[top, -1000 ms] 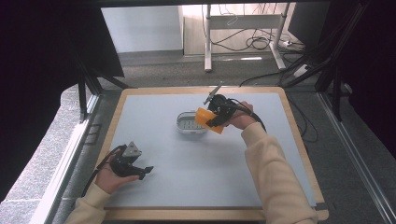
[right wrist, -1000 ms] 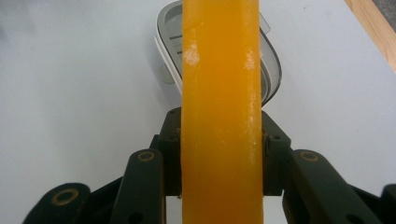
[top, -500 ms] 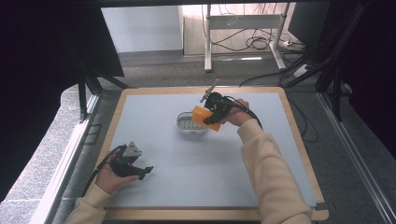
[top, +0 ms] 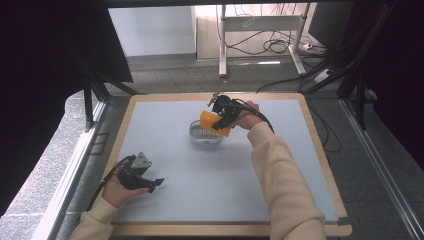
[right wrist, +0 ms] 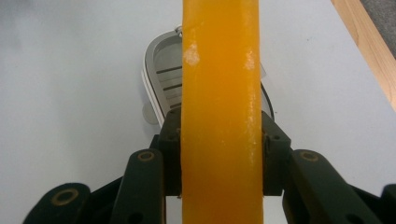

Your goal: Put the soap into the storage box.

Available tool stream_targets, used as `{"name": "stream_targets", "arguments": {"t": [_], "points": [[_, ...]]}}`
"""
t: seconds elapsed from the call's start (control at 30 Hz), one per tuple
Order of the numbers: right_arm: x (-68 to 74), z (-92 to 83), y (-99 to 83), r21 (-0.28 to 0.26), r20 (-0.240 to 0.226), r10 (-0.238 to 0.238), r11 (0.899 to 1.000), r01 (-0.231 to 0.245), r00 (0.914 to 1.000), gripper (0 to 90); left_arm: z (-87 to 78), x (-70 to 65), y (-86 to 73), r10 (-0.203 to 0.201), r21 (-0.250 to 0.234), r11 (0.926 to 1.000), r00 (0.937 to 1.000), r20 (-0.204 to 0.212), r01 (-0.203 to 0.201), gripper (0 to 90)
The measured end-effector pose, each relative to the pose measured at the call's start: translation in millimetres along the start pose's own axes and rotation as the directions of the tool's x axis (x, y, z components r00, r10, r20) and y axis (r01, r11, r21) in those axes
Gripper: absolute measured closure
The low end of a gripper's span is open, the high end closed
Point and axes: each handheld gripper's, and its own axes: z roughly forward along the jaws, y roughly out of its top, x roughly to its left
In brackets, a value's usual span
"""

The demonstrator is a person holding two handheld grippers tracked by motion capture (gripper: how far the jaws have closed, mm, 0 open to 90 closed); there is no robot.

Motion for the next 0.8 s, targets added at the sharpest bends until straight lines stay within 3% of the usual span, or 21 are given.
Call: {"name": "stream_targets", "arguments": {"t": [0.4, 0.8], "points": [[-8.3, 14.0, 18.4, 0.007, -0.025, -0.052, 0.999, 0.052, 0.9983, 61.6, 0.1, 0.3, -0.1, -0.004, 0.001, 1.0000, 1.0000, 0.001, 0.004, 21.8], [-13.2, 25.0, 21.9, 0.018, -0.054, -0.083, 0.996, 0.084, 0.9951, 61.6, 1.2, -0.2, -0.4, -0.004, 0.004, 1.0000, 1.0000, 0.005, 0.004, 21.7]]}}
